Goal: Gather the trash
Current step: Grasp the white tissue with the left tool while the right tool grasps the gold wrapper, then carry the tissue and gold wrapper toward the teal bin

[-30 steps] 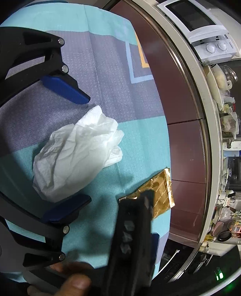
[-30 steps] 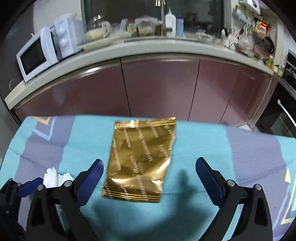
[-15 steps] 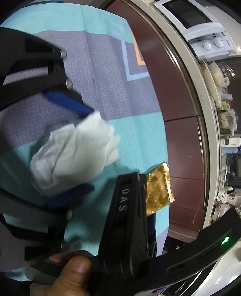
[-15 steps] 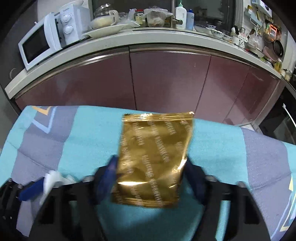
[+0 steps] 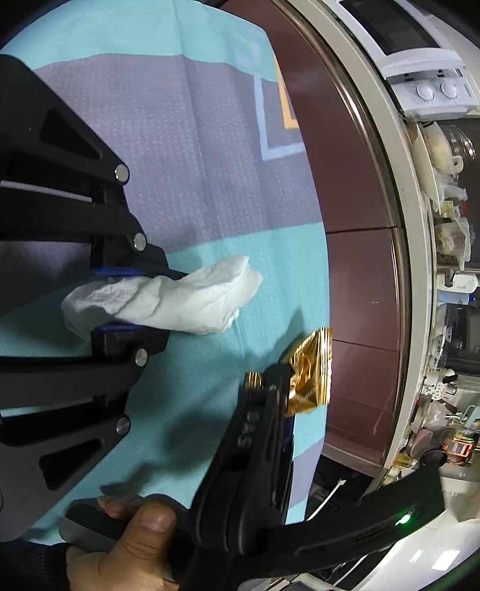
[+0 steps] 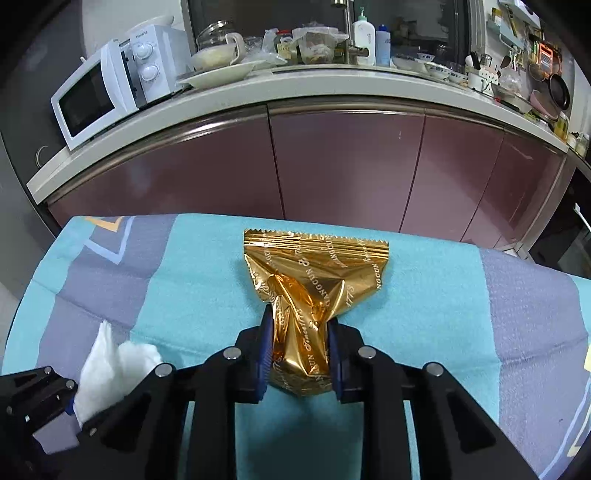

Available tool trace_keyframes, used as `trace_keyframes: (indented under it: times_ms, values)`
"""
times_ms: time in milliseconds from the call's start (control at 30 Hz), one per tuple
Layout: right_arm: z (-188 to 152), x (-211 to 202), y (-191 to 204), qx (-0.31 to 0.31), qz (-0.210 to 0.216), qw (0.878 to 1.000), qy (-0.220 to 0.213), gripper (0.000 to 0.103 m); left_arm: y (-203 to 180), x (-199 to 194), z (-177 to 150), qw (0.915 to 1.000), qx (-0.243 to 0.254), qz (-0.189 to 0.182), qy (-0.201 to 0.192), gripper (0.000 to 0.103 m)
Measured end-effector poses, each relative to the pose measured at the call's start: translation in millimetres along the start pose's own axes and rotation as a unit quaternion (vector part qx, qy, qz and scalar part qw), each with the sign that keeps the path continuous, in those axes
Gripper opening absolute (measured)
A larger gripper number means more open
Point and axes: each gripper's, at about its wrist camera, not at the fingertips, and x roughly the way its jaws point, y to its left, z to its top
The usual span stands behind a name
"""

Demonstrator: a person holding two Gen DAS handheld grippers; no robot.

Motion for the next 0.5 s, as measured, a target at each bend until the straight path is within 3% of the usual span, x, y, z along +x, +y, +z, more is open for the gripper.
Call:
trace_keyframes:
  times_ms: [233,500]
  values:
    - [-5,-26,5,-0.005,0.011,1.0,-0.025,0.023,25,-23,-5,0.9996,-0.021,0.004,-0.021,0.017]
    - [-9,-73,54,-0.048,0.046,0.996,-0.06,0.023,81,-99,-17,0.9946,-0.05,0.036,-0.084,0.017]
